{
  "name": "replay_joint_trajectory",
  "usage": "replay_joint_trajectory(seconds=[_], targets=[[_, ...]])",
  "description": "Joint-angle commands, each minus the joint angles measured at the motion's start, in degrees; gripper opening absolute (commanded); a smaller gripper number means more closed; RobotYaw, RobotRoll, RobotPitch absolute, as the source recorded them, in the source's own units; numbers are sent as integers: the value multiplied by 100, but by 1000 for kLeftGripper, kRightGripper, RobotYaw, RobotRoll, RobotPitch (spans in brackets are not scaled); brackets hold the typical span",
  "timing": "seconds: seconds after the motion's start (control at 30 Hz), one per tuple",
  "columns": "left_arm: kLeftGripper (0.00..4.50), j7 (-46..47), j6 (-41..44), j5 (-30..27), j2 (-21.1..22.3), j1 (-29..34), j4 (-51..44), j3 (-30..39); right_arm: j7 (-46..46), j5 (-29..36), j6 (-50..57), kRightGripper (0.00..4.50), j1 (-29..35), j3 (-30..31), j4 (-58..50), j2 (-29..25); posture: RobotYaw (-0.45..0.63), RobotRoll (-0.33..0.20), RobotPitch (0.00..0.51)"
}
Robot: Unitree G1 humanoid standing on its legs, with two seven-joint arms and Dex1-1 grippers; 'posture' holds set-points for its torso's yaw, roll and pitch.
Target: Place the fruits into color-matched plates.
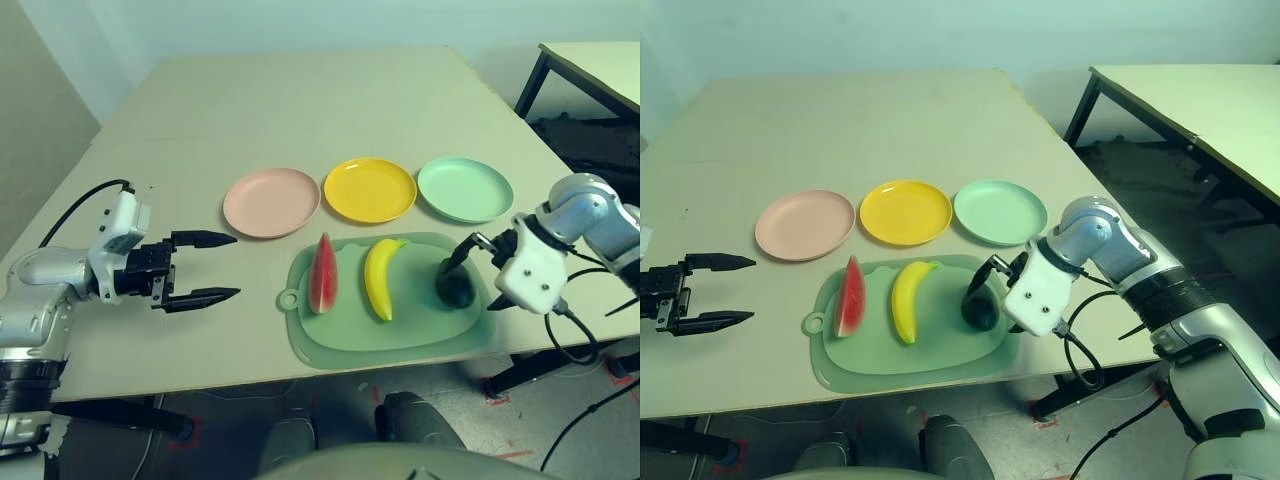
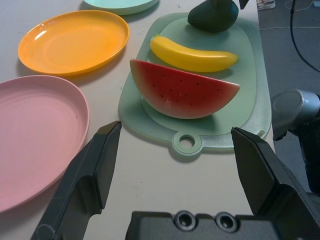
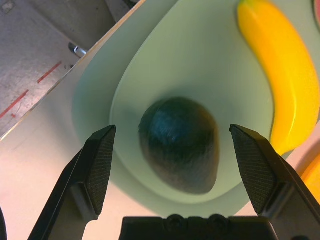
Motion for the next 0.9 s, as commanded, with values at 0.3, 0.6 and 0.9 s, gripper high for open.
replay_joint_trajectory(seconds=[0.3,0.6,0.9], targets=[[4468,146,198,-117,69,91,-405,157,-194,-968,-410,4500,-103,-175,636,446,-112,0,27],[4468,192,186,-69,89,138,-442,202,-69,-898,-213,4500,-45,-199,603,488,-106,0,31],[4500,179,191,-15,79,128,-395,125,-22,-853,193,3024,40,-257,310,558,-107,0,35]])
